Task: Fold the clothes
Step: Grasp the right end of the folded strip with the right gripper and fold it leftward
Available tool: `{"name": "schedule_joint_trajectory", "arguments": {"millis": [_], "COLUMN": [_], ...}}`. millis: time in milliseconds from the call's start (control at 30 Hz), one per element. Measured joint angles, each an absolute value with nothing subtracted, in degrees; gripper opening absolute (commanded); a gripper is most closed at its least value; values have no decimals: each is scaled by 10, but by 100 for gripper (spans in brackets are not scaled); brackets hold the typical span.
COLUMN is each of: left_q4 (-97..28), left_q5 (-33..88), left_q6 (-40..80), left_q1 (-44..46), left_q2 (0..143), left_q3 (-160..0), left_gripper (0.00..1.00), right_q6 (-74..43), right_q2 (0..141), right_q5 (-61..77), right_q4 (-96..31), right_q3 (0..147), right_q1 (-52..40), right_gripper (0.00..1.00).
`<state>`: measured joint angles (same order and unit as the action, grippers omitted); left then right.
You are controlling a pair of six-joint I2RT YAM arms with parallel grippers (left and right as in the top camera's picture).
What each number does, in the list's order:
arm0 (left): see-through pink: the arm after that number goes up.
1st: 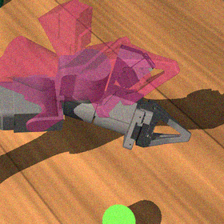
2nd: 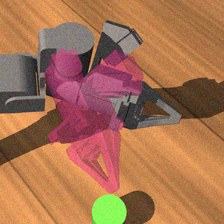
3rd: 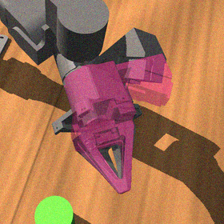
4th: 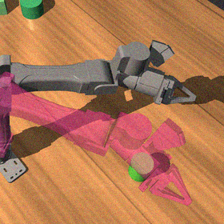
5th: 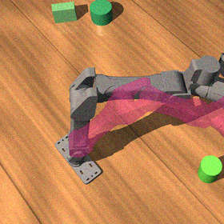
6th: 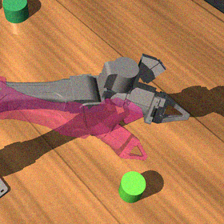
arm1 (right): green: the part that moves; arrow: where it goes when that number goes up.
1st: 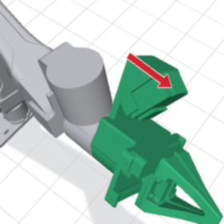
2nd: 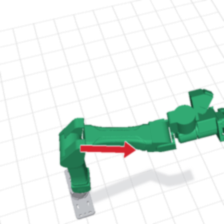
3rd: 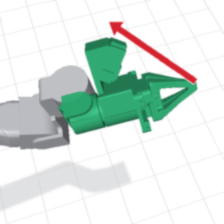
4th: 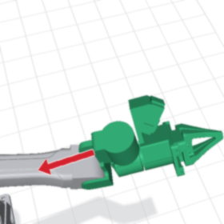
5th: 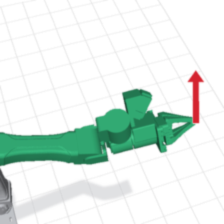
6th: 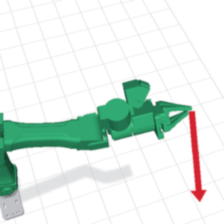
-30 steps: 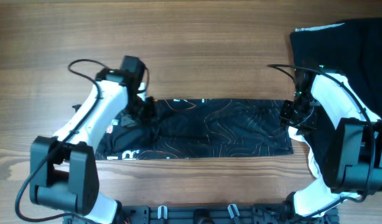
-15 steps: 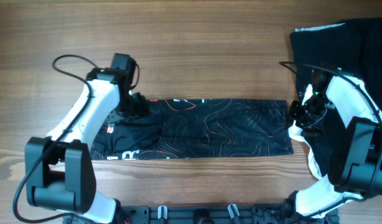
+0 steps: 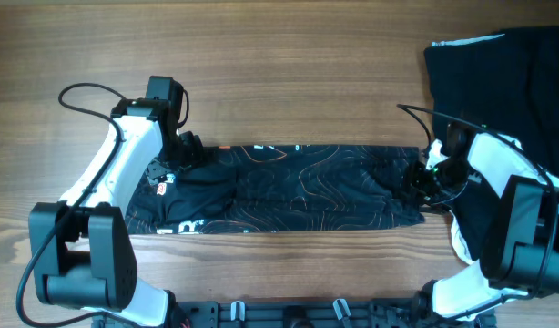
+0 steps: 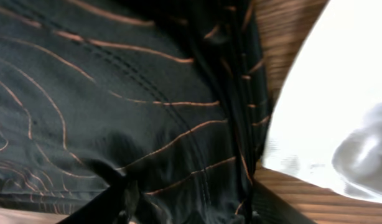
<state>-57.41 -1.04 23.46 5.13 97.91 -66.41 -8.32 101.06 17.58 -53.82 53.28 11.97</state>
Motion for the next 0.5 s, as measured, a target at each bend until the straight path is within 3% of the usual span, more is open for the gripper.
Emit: {"name": "schedule_joint_trajectory", "arguments": {"millis": [100, 267, 433, 500], "left_q4": [-574, -574, -574, -574], "left_q5": [-11, -10, -10, -11], "left_q6": [235, 235, 235, 235], "left_q1": [51, 51, 51, 51], "left_q2": [979, 979, 979, 979], "left_q3": [-664, -664, -664, -664], "left_gripper": [76, 76, 76, 76], "right_q6": [-85, -95, -142, -152], "right_q2": [1006, 1005, 1003, 999], "right_q5": [196, 200, 131, 109], "right_q4": [-515, -508, -517, -493], "right_q3": [524, 523, 531, 533], "right_q1": [101, 96, 91, 99], "right_gripper": [41, 49, 52, 59]}}
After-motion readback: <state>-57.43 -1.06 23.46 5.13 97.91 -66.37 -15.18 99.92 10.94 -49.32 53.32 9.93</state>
